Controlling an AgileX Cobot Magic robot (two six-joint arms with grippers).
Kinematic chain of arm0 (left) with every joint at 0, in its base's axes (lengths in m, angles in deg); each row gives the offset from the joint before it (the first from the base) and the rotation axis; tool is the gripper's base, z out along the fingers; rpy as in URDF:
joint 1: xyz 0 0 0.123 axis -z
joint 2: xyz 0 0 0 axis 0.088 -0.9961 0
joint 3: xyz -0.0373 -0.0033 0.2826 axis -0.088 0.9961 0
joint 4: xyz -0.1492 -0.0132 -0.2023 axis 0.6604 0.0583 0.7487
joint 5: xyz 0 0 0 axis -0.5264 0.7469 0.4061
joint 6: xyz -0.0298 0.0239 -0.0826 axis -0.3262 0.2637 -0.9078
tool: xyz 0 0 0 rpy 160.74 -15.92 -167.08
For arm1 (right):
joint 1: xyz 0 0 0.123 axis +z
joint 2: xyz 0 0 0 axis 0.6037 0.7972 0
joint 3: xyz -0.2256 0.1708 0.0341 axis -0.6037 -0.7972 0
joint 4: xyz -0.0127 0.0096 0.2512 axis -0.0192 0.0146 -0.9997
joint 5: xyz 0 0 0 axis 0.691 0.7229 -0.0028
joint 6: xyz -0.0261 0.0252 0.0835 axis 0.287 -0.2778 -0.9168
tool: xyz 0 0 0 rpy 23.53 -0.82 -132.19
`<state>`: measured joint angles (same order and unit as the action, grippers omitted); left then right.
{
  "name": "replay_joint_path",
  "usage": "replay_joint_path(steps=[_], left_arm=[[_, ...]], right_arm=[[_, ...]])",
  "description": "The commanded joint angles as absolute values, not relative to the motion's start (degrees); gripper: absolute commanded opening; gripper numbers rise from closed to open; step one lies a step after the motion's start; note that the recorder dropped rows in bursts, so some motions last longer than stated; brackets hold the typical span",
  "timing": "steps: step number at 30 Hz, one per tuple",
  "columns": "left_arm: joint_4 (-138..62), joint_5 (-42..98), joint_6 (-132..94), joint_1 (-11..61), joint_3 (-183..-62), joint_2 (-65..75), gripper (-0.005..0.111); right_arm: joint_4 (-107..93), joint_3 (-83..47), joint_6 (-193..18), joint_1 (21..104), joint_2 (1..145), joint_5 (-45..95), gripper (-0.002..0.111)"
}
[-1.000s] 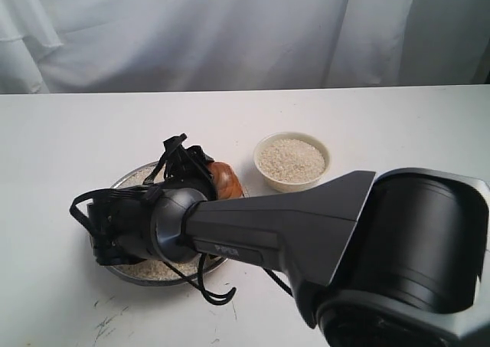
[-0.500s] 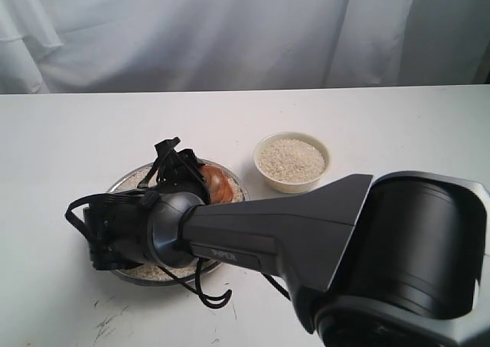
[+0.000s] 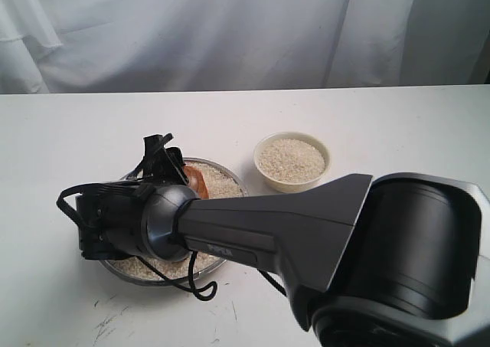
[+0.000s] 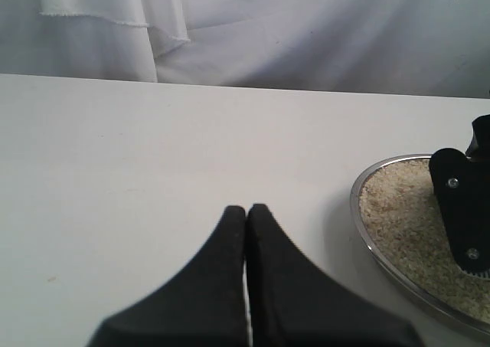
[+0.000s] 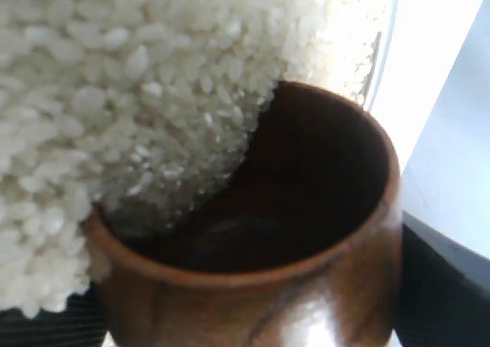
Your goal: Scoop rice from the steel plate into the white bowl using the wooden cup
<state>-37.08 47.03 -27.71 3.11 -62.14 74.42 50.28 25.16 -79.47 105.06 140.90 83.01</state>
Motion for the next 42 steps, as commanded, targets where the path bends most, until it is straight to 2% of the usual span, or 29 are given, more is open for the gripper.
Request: replay_joint_path(steps=[1, 23, 33, 42], left_arm=[[-37.10, 46.66, -27.73, 3.27, -61.86, 74.66, 0.000], [-37.10, 46.66, -27.73, 3.27, -61.86, 74.66, 0.000], [-37.10, 46.66, -27.73, 3.27, -61.86, 74.66, 0.000], [-37.10, 46.66, -27.73, 3.27, -61.86, 74.66, 0.000]], right_arm=[[49.34, 25.75, -79.50, 105.30, 141.21, 81.94, 0.000], [47.59, 25.75, -85.65, 104.40, 141.54, 79.02, 0.000], [41.95, 25.75, -85.34, 101.46, 139.72, 76.95, 0.000], [37.75, 25.75, -85.11, 100.02, 139.72, 70.88, 0.000]])
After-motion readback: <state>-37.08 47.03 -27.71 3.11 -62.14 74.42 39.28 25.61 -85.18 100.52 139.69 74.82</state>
